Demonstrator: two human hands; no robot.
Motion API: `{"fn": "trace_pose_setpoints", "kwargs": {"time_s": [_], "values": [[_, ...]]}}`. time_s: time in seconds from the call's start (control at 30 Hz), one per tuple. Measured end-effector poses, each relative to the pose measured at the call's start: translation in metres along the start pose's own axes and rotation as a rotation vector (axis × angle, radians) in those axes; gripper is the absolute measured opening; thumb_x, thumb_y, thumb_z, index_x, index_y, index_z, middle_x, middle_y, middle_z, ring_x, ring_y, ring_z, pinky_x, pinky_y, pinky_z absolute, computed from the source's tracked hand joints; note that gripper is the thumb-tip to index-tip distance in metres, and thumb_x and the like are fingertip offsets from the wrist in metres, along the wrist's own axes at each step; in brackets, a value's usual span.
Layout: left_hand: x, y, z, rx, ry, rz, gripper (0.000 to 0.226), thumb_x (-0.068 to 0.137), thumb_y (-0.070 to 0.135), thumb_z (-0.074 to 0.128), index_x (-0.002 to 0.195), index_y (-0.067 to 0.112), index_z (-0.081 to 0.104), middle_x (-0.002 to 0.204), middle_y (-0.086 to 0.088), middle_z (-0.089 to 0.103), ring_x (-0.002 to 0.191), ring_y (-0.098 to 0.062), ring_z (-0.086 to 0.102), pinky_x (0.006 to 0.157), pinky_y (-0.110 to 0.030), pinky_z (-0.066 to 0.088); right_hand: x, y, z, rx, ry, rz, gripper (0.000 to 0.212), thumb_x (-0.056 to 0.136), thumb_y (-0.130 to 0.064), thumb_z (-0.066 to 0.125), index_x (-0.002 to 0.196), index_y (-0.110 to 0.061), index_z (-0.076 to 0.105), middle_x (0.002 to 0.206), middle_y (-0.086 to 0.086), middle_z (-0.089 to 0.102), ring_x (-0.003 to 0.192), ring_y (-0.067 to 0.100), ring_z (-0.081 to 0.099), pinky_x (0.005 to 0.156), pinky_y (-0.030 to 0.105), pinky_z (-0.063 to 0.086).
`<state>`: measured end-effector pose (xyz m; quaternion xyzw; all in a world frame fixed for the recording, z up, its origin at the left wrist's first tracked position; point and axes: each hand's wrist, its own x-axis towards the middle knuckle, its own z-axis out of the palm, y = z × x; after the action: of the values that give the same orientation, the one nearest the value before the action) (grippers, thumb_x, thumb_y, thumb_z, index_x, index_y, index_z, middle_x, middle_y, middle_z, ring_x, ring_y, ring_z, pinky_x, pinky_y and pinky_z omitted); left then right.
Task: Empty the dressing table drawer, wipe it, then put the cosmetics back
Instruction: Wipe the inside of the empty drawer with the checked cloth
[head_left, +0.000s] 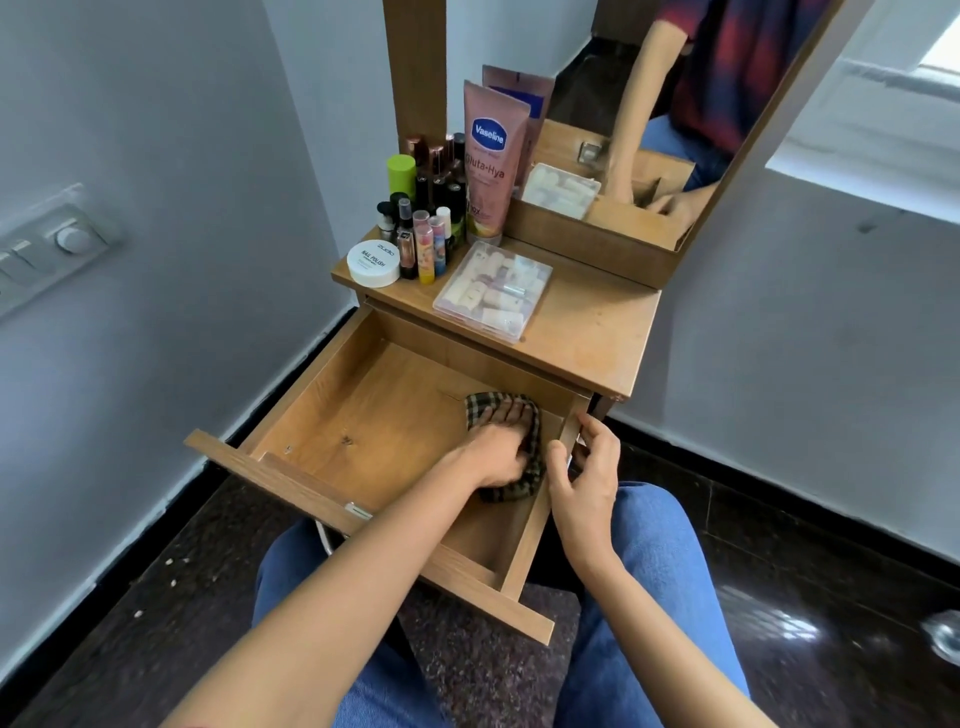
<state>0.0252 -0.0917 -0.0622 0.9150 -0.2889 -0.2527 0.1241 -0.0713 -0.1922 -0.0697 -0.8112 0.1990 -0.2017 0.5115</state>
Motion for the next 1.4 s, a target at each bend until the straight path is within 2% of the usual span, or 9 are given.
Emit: {"fn": "trace_pose_setpoints", "kwargs": {"time_s": [0.07, 0.13, 0.2, 0.3, 0.4, 0.57, 0.83, 1.2, 1.4], "values": [[0.002, 0.005, -0.002, -0.037, -0.073, 0.001, 0.063, 0.090, 0.013, 0.050, 0.148, 0.007, 0.027, 0.153, -0.017, 0.029, 0.143, -0.031, 0.026, 0.117, -0.037, 0.022, -0.001, 0.000, 0.000, 0.017, 0.003, 0.011, 0.043, 0.092, -0.017, 0.056, 0.134, -0.016, 0.044, 0.131, -0.005, 0.046, 0.124, 0.010, 0.045, 0.103, 0.045, 0.042], [0.002, 0.012, -0.003, -0.058, -0.145, -0.003, 0.043, 0.087, 0.007, 0.052, 0.130, 0.006, 0.050, 0.127, -0.021, 0.057, 0.118, -0.036, 0.054, 0.097, -0.038, 0.046, -0.001, -0.001, 0.002, 0.029, 0.010, 0.019, 0.045, 0.090, -0.022, 0.054, 0.133, -0.017, 0.044, 0.130, -0.006, 0.045, 0.123, 0.009, 0.045, 0.103, 0.045, 0.042], [0.005, 0.012, -0.004, -0.068, -0.172, 0.027, 0.040, 0.086, 0.004, 0.052, 0.126, 0.006, 0.052, 0.121, -0.021, 0.060, 0.112, -0.037, 0.057, 0.091, -0.039, 0.049, 0.000, -0.001, 0.002, 0.037, 0.011, 0.027, 0.044, 0.091, -0.021, 0.055, 0.133, -0.018, 0.044, 0.129, -0.006, 0.045, 0.124, 0.009, 0.045, 0.104, 0.045, 0.042], [0.006, 0.004, -0.007, -0.085, -0.161, 0.091, 0.057, 0.085, 0.003, 0.052, 0.140, 0.010, 0.039, 0.137, -0.019, 0.050, 0.125, -0.035, 0.048, 0.103, -0.037, 0.042, 0.001, -0.001, 0.001, 0.044, 0.004, 0.039, 0.043, 0.093, -0.013, 0.057, 0.134, -0.017, 0.044, 0.131, -0.006, 0.045, 0.125, 0.006, 0.044, 0.104, 0.044, 0.042], [-0.001, 0.002, -0.005, -0.035, -0.081, 0.193, 0.070, 0.089, 0.004, 0.051, 0.151, 0.008, 0.018, 0.156, -0.014, 0.024, 0.144, -0.027, 0.022, 0.117, -0.029, 0.017, 0.000, 0.000, -0.002, 0.054, -0.002, 0.036, 0.043, 0.093, -0.014, 0.059, 0.133, -0.018, 0.045, 0.131, -0.006, 0.047, 0.124, 0.004, 0.045, 0.104, 0.042, 0.043], [-0.003, 0.002, 0.011, 0.035, 0.033, 0.195, 0.076, 0.094, 0.020, 0.046, 0.153, 0.010, -0.001, 0.161, -0.007, 0.000, 0.148, -0.017, -0.003, 0.118, -0.029, -0.004, -0.001, 0.001, -0.003, 0.069, -0.009, 0.035, 0.045, 0.088, -0.027, 0.056, 0.132, -0.019, 0.045, 0.130, -0.008, 0.048, 0.123, 0.004, 0.046, 0.103, 0.042, 0.043], [0.001, 0.019, 0.000, 0.169, 0.041, 0.077, 0.070, 0.092, 0.022, 0.051, 0.153, 0.020, 0.016, 0.159, -0.006, 0.015, 0.144, -0.029, 0.018, 0.117, -0.039, 0.015, -0.002, 0.003, 0.002, 0.068, 0.024, 0.036, 0.048, 0.086, -0.039, 0.050, 0.130, -0.025, 0.044, 0.129, -0.013, 0.046, 0.123, 0.008, 0.047, 0.098, 0.049, 0.044], [-0.006, 0.010, 0.001, 0.307, 0.057, 0.166, 0.067, 0.088, 0.024, 0.053, 0.149, 0.018, 0.028, 0.151, -0.010, 0.027, 0.140, -0.030, 0.023, 0.118, -0.040, 0.005, 0.001, 0.005, 0.000, 0.060, 0.019, 0.022, 0.046, 0.085, -0.038, 0.052, 0.127, -0.022, 0.047, 0.126, -0.010, 0.049, 0.121, 0.005, 0.047, 0.101, 0.045, 0.043], [-0.025, -0.009, -0.004, 0.298, -0.071, 0.239, 0.058, 0.087, 0.014, 0.050, 0.145, 0.017, 0.039, 0.156, -0.008, 0.021, 0.144, -0.026, 0.016, 0.118, -0.036, 0.001, 0.003, 0.008, -0.001, 0.067, 0.002, 0.003, 0.041, 0.088, -0.030, 0.056, 0.127, -0.021, 0.046, 0.124, -0.009, 0.049, 0.120, 0.006, 0.048, 0.104, 0.043, 0.042]]}}
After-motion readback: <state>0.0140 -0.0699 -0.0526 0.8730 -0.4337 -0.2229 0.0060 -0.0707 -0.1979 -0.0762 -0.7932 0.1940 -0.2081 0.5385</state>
